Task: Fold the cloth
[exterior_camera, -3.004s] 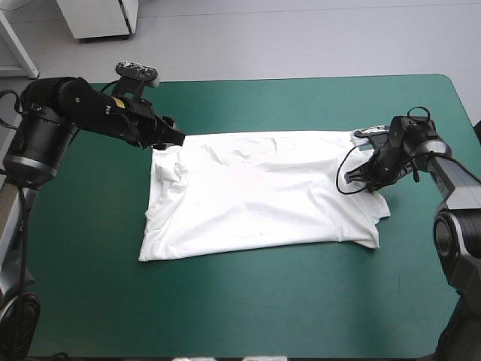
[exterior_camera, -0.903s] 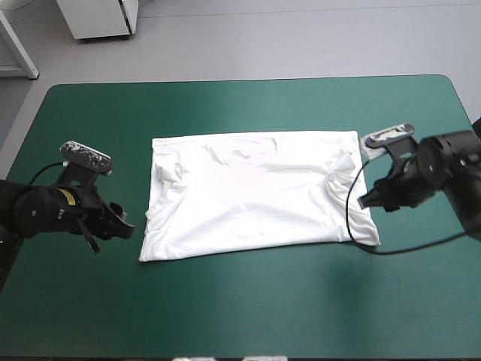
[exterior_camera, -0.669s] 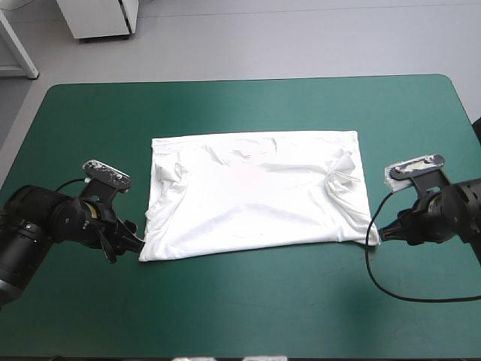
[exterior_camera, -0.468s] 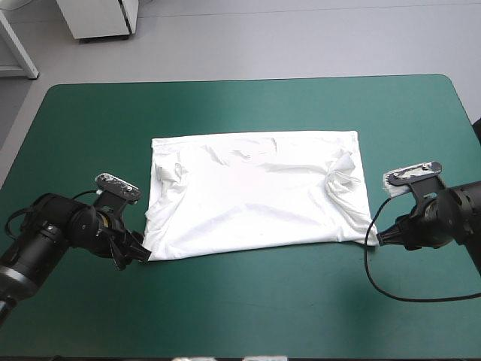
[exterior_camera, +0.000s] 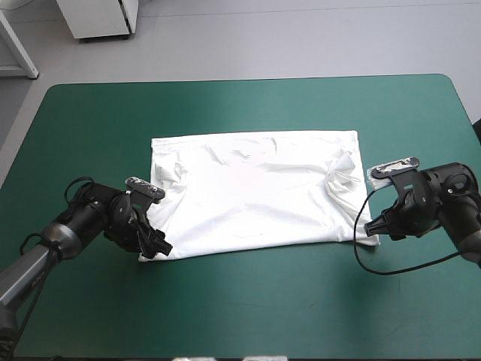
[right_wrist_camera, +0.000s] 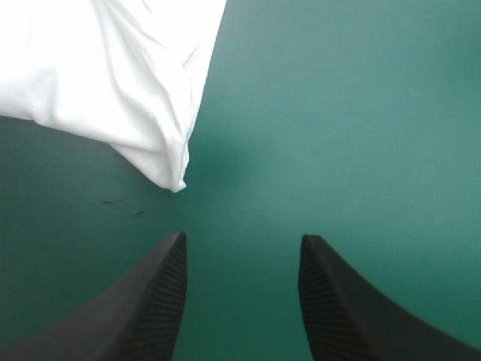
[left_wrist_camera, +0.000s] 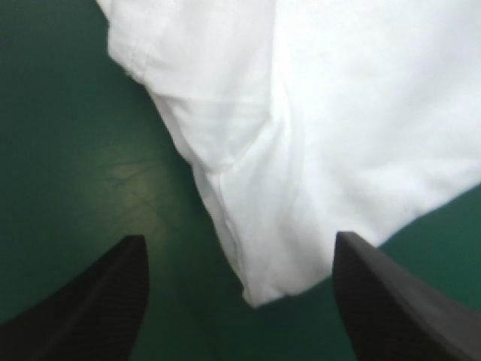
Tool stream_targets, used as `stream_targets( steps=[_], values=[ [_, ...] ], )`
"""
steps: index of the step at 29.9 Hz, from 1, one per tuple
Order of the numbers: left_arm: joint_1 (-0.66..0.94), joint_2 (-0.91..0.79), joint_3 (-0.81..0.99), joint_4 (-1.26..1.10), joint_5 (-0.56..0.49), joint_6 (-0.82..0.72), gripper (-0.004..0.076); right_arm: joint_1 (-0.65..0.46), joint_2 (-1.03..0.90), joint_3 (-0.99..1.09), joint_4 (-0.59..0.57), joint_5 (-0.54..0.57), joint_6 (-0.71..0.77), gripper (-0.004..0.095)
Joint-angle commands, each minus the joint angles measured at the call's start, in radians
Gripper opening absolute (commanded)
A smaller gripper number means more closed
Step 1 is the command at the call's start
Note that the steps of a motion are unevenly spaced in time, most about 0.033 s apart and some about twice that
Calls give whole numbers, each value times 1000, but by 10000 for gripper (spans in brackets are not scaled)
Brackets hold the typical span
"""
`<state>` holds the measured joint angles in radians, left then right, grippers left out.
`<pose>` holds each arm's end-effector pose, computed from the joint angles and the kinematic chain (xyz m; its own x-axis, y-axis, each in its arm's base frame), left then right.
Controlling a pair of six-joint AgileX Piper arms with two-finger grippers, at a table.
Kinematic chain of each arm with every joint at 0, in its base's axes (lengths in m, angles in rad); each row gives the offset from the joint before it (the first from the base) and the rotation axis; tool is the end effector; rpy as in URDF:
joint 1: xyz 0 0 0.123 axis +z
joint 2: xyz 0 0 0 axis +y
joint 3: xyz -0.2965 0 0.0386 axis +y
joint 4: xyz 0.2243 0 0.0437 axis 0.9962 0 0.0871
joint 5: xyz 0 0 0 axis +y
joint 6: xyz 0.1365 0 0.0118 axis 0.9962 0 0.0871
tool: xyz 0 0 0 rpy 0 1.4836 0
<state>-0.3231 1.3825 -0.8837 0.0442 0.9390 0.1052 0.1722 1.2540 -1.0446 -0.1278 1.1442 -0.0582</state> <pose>0.2198 -0.0684 0.2189 -0.8767 0.4315 -0.2124 0.4284 0.9014 0.0632 0.2134 0.0210 0.2831 -0.9181 -0.2717 -0.2885 -0.2391 0.9603 -0.1435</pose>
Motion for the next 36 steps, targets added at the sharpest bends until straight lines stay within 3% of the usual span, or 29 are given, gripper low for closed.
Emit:
stream_targets(
  steps=[1,14,17,24,36],
  values=[
    [-6,21,-23,-15,-38,-5,505,-5,-16,-24,-10,-32,-12,451],
    [-6,168,-23,-94,-56,43,497,-5,-16,-24,-2,-57,-12,451],
    [-6,170,-23,-118,-64,48,400,-5,-16,-24,4,-75,-12,451],
    [-6,170,-23,-118,-82,48,-12,-5,57,-24,39,-76,-6,451],
    [-6,170,-23,-117,-82,48,-9,-5,266,-24,78,-136,-40,451]
  ],
)
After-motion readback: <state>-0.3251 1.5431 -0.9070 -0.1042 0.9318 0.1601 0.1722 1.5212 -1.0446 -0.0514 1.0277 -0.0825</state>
